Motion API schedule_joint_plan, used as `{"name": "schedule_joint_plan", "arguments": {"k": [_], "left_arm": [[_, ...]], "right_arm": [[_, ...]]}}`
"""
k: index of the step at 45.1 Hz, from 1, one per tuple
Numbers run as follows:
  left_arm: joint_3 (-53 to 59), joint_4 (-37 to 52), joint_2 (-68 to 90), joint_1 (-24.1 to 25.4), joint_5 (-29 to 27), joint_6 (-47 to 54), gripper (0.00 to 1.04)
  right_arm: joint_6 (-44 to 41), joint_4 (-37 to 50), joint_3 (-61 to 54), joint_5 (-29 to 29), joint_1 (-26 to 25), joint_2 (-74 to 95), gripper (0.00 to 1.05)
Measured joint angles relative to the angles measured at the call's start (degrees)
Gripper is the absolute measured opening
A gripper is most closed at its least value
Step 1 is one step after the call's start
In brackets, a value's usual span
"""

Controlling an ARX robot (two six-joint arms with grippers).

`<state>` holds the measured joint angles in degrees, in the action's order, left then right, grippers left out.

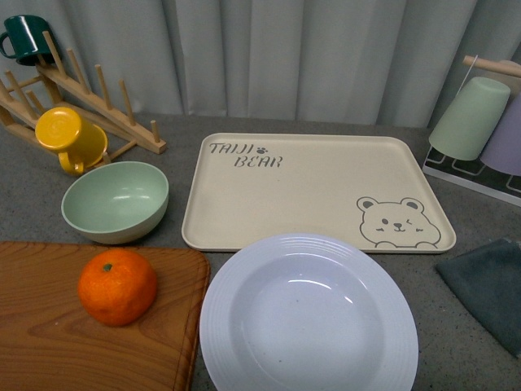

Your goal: Place orange and plate with both arms

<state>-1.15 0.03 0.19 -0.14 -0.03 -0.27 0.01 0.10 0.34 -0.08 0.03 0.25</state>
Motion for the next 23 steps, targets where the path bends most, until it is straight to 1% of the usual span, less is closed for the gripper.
{"name": "schedule_joint_plan", "arguments": {"k": [23], "left_arm": [[0.00, 0.00, 0.00, 0.00, 0.02, 0.00, 0.98]], "right_arm": [[0.00, 0.00, 0.00, 0.00, 0.00, 0.00, 0.96]]}}
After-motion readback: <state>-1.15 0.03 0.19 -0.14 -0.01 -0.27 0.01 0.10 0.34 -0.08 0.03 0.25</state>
